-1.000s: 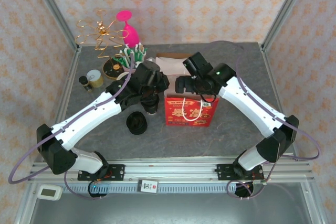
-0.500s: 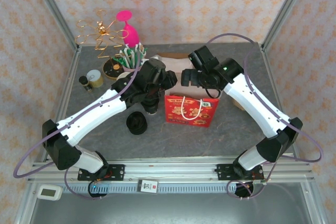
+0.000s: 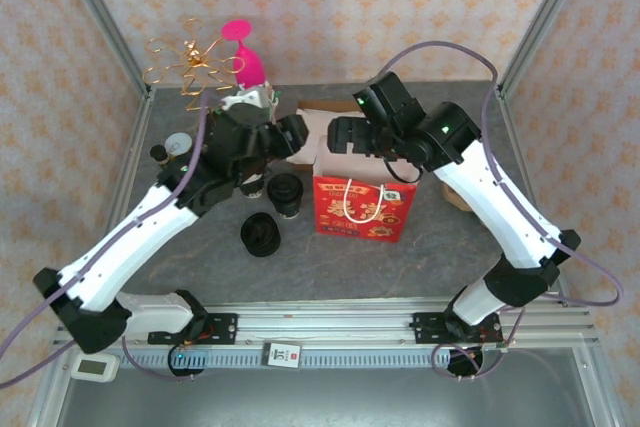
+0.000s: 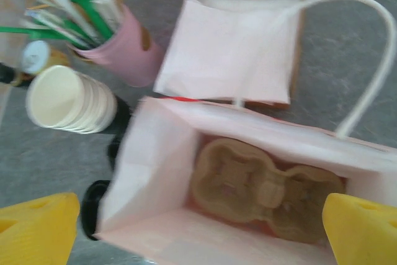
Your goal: Pack the takeout coffee
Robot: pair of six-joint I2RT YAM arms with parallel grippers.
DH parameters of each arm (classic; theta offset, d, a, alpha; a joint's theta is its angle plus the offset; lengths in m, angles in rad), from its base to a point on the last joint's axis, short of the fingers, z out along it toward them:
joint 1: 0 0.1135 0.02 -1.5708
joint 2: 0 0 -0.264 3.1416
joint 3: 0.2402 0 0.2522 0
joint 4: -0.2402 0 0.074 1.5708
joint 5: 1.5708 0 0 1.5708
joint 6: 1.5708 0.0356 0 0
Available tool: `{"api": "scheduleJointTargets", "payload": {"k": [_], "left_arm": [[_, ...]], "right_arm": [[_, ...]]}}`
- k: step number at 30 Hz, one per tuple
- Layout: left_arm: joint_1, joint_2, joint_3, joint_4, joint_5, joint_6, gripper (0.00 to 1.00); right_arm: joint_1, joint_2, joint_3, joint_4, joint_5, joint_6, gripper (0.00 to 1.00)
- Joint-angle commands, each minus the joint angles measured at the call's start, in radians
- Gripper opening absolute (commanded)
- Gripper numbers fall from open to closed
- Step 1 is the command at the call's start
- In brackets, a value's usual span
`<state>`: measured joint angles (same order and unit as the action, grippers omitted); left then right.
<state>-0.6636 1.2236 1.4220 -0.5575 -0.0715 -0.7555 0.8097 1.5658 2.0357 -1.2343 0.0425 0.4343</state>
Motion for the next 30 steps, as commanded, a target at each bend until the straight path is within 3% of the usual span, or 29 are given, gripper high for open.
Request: {"api": "scheduleJointTargets", "payload": {"k": [1,8,16,23,30], "left_arm": [[0.021,-0.069,-0.021,-0.111,-0.113,0.075,0.59],[0.036,-0.226,-0.078,-0.312,-0.345,0.065,0.59],[0.036,-0.374,-0.203,-0.346,-0.396,-0.013,0.59],[0.037,-0.402,-0.26,-0.328,-0.373,-0.042,0.59],[0.037,-0.406,-0.339,-0.264,-0.244,-0.068,0.55]], "right_arm": [[0.083,0.093,0.129,-0.075,0.055,0.039,1.0],[0.178,0.272,0.31,-0.074,0.072,0.047,0.94],[0.211,0.461,0.462,-0.041,0.034,0.038,0.87],[0.248,0.488,0.402,-0.075,0.1,0.082,0.86],[0.246,0.372,0.184,-0.072,0.188,0.113,0.88]]}}
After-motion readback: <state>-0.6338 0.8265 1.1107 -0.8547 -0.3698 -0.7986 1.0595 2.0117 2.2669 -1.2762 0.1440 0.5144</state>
